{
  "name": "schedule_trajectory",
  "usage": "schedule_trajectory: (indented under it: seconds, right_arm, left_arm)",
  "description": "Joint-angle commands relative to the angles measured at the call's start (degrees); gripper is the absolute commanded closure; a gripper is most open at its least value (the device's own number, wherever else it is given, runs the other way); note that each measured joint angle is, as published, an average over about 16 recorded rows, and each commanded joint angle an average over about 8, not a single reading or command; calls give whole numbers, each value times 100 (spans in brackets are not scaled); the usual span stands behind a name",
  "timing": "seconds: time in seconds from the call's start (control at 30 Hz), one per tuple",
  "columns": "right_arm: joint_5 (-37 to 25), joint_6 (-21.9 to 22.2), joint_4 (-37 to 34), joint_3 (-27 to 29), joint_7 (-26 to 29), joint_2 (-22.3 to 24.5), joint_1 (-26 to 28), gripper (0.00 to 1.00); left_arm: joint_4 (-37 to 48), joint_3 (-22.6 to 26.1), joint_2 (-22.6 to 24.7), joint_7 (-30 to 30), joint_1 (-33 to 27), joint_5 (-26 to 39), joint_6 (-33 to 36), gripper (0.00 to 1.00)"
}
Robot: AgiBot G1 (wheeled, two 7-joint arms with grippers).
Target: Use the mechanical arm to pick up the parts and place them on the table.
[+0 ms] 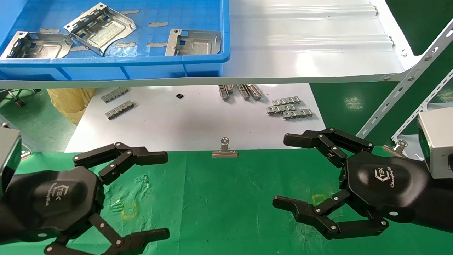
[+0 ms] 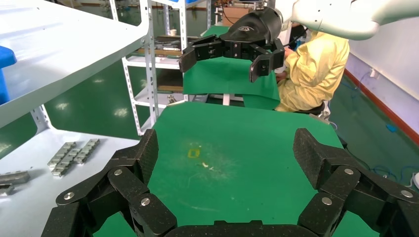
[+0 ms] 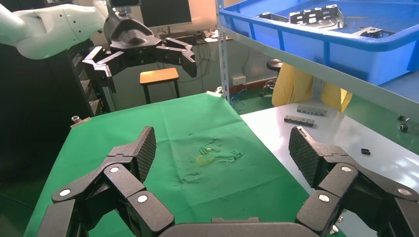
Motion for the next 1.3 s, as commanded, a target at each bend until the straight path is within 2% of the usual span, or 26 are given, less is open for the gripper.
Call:
schedule_trajectory:
  seconds: [0.03, 0.83, 0.87, 1.1, 1.13, 1.3]
  right_arm:
    - [0, 0, 0, 0, 0, 0, 0, 0]
    - [0, 0, 0, 0, 0, 0, 0, 0]
    - [0, 0, 0, 0, 0, 0, 0, 8]
    - [0, 0, 0, 0, 0, 0, 0, 95]
    - [0, 0, 0, 0, 0, 0, 0, 100]
    - [0, 0, 0, 0, 0, 0, 0, 100]
  left_arm:
    - [0, 0, 0, 0, 0, 0, 0, 0]
    - [0, 0, 0, 0, 0, 0, 0, 0]
    - [0, 0, 0, 0, 0, 0, 0, 0]
    - [0, 0, 0, 0, 0, 0, 0, 0]
    - [0, 0, 0, 0, 0, 0, 0, 0]
    - [0, 0, 0, 0, 0, 0, 0, 0]
